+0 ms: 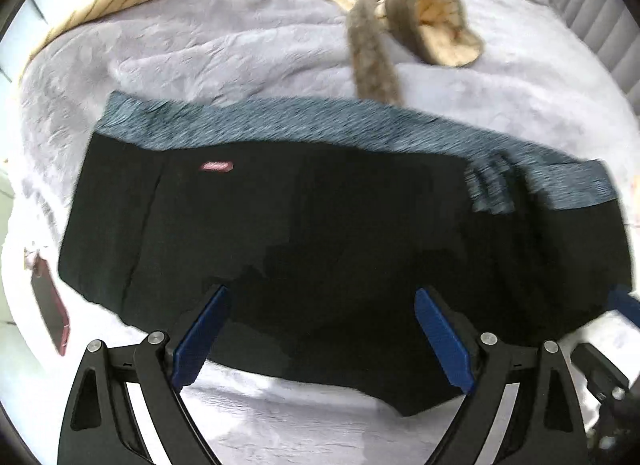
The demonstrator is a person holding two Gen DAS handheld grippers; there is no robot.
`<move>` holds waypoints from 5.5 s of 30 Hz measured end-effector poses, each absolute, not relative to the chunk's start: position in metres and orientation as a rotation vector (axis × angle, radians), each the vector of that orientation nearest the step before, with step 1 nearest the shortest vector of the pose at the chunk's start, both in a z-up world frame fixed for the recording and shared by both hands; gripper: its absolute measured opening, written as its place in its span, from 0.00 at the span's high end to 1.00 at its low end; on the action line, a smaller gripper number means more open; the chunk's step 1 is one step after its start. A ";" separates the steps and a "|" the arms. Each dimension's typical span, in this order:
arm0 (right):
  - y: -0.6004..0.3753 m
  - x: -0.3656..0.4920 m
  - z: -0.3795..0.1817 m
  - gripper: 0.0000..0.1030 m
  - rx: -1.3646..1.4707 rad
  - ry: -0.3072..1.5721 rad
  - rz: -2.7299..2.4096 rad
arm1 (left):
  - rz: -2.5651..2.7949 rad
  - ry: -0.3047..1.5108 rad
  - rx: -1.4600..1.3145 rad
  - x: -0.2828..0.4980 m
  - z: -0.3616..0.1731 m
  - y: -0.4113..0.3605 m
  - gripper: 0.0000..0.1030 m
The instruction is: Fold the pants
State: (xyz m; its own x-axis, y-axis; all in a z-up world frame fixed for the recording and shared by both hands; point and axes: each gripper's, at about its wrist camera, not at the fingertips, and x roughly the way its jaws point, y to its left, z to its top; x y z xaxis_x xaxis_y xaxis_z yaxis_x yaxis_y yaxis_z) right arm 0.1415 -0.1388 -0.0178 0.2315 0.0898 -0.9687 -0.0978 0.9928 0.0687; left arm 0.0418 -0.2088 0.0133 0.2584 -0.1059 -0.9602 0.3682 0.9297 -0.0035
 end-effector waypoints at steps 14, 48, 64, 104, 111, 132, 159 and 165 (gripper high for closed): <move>-0.273 0.092 -0.097 0.45 1.357 1.237 -0.007 | -0.578 1.386 0.205 0.038 -0.005 -0.267 0.09; -0.324 0.134 -0.011 0.45 0.951 1.256 0.124 | -0.664 1.259 0.271 0.057 0.054 -0.325 0.09; -0.416 0.160 -0.122 0.62 1.220 1.285 0.062 | -0.642 1.331 0.393 0.061 -0.009 -0.397 0.09; -0.278 0.138 -0.034 0.57 0.640 1.379 0.024 | -0.768 1.422 -0.003 0.045 -0.001 -0.278 0.28; -0.289 0.133 -0.035 0.57 0.705 1.368 0.027 | -0.850 1.452 -0.061 0.044 0.001 -0.297 0.42; -0.258 0.129 -0.033 0.57 0.638 1.427 0.084 | -0.861 1.447 0.010 0.032 -0.011 -0.310 0.95; -0.236 0.118 -0.016 0.57 0.843 1.452 0.164 | -0.527 1.373 0.200 0.046 0.017 -0.262 0.01; -0.221 0.110 -0.050 0.57 0.963 1.462 0.067 | -0.433 1.407 0.227 0.053 0.007 -0.241 0.01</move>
State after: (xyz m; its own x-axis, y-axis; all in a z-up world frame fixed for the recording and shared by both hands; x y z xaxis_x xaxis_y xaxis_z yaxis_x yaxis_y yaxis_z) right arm 0.1097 -0.2206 -0.0501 0.1764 0.5790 -0.7960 0.5034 0.6419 0.5784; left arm 0.0534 -0.2409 0.0074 0.1027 -0.1571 -0.9822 0.4218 0.9011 -0.1000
